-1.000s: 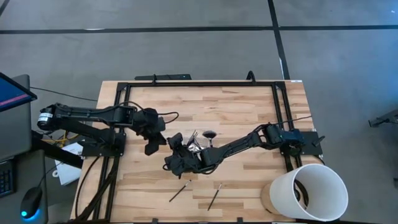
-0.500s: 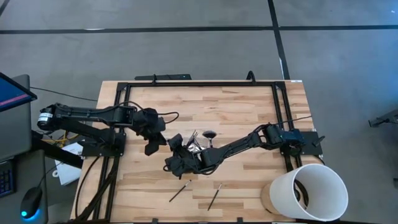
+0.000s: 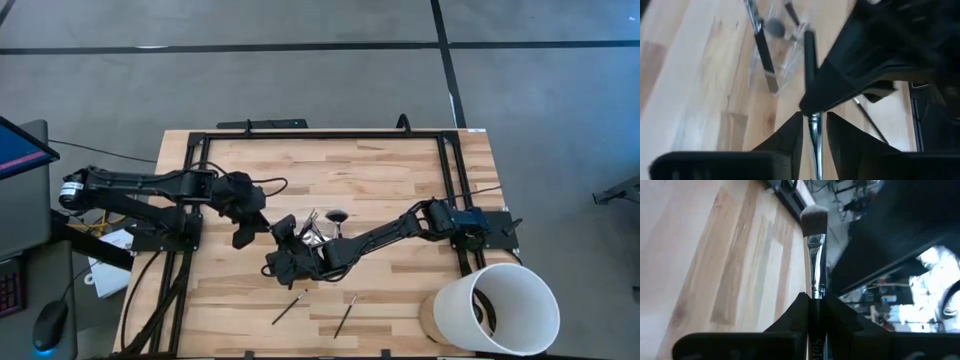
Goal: Put items in baskets/containers
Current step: Put the powder brush into the middle section of the transparent organizer
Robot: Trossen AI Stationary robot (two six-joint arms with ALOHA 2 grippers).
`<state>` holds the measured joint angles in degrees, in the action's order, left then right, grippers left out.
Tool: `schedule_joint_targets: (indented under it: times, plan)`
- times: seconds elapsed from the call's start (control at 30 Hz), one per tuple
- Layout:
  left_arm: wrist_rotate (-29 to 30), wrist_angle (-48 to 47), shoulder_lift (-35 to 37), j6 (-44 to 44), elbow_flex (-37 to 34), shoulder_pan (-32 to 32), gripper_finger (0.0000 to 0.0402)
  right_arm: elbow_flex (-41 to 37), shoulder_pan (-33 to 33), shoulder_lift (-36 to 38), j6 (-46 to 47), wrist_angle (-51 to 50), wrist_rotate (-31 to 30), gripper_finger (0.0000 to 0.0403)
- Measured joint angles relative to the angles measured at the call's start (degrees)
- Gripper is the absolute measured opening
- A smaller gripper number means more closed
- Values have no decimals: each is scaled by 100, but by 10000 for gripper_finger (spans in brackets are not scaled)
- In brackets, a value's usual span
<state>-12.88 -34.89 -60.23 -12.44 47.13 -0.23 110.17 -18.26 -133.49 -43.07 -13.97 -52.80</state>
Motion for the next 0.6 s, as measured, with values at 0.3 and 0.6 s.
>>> schedule_joint_targets:
  times: [0.3,0.6]
  plan:
    - [67,308,1194,757,201,-18,112,-4,-13,226,1443,-444,-772,33]
    - [939,2000,2245,1323,-394,-676,104,-154,-58,1196,3726,-1718,-1109,34]
